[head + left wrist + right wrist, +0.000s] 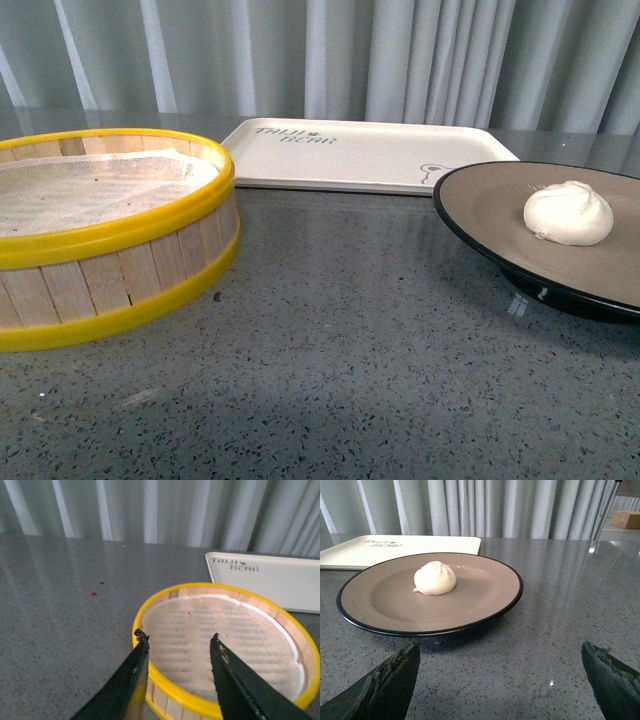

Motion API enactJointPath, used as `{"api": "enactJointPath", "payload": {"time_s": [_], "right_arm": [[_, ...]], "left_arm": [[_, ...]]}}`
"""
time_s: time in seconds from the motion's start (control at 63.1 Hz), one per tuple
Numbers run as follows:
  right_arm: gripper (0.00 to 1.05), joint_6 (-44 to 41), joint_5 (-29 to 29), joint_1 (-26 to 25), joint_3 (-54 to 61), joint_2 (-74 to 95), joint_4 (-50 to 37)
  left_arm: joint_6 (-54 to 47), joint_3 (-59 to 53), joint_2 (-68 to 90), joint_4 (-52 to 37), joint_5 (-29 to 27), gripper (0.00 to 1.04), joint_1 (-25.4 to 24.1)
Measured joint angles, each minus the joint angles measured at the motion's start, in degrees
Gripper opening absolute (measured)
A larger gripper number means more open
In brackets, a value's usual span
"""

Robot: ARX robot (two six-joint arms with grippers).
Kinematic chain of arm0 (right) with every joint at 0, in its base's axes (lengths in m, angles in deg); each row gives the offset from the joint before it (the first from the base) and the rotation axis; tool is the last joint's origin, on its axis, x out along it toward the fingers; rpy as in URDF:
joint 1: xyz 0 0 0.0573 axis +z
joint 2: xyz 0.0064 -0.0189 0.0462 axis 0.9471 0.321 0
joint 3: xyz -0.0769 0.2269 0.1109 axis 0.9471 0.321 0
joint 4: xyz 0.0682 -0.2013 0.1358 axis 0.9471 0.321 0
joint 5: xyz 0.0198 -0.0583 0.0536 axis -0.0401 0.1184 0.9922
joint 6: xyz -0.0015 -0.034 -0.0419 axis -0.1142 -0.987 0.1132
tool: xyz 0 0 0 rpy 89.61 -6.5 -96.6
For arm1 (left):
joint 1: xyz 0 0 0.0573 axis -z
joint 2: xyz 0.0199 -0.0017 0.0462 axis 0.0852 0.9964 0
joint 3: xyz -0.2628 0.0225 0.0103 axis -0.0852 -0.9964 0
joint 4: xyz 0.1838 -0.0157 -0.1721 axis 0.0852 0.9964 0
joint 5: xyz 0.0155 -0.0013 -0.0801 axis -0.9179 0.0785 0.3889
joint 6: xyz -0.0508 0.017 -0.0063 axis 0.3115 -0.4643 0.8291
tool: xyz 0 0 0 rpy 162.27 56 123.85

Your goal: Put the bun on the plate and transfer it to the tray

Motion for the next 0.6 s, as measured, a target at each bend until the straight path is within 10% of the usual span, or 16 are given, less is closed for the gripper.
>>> {"api": "enactJointPath", "payload": {"time_s": [0.127,0.602], "right_arm": [[0.96,0.0,0.0,0.0,0.0,0.0,0.0],[0.96,0.0,0.0,0.0,0.0,0.0,0.0]], "left_arm": [[0.4,-5.6,-3.7,-1.6,0.2,0.04,0.0],[0.3,-15.1,-13.9,-1.3,0.2,0.04,0.0]]}}
